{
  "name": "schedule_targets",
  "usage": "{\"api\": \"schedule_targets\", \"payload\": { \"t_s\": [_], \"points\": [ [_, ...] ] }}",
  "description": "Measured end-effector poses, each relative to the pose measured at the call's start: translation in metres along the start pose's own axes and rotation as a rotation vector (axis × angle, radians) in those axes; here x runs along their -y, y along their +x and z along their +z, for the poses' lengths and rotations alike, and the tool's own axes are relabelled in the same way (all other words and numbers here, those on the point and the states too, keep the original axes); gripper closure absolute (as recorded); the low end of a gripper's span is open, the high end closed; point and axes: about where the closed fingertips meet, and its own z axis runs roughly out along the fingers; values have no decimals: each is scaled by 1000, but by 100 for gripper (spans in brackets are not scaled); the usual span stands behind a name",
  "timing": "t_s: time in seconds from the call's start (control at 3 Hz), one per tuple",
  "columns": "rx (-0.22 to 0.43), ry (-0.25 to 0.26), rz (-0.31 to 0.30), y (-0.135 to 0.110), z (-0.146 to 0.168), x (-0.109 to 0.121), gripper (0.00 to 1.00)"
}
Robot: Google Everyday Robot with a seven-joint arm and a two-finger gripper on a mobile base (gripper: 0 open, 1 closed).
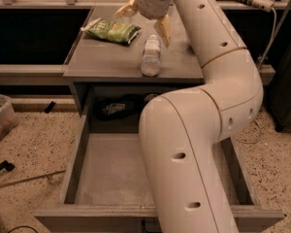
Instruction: Place blue plastic bottle into top drawer
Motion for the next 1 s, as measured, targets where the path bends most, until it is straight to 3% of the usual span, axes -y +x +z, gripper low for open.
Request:
{"api": "schedule_targets", "payload": {
  "t_s": [1.0],
  "points": [
    [50, 29, 61, 5, 29, -13, 0]
  ]
}}
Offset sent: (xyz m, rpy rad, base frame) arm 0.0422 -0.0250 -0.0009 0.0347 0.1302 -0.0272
